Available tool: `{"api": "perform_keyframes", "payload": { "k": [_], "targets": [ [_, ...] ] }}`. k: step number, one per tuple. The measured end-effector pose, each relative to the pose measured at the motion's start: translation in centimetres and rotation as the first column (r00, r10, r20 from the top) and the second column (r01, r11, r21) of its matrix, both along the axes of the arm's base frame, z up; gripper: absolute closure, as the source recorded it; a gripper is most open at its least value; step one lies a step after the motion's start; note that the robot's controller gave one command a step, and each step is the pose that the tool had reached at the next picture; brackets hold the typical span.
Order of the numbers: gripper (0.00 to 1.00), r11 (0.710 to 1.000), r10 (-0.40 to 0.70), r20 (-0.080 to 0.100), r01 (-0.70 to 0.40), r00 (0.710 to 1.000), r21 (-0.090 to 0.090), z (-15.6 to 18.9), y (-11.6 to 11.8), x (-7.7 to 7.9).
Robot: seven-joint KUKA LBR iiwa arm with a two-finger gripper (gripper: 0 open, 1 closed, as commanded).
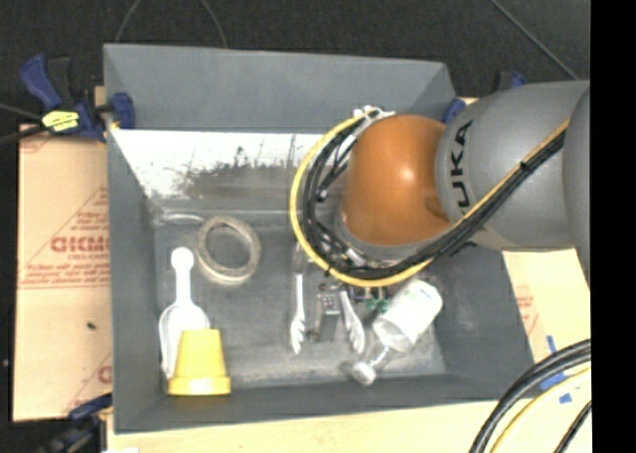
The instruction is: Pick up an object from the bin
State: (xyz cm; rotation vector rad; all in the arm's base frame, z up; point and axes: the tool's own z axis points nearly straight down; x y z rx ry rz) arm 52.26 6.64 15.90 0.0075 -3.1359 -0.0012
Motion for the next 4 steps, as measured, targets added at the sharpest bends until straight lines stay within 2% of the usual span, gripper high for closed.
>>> {"api": "perform_keyframes", "payload": {
  "k": [1, 2, 3, 4],
  "targets": [
    [0.0, 1.0, -0.004, 0.008, 0.004, 1.0, 0.001, 0.4, 0.0, 0.2],
    [0.0, 0.821, 0.571, 0.007, -0.571, 0.821, -0.001, -8.5, -0.6, 2.4],
    [0.0, 0.815, 0.58, 0.013, -0.58, 0.815, -0.001, -9.2, -0.4, 2.9],
    [0.0, 0.811, 0.585, 0.011, -0.585, 0.811, 0.0, -9.3, -0.5, 2.7]
  ]
}}
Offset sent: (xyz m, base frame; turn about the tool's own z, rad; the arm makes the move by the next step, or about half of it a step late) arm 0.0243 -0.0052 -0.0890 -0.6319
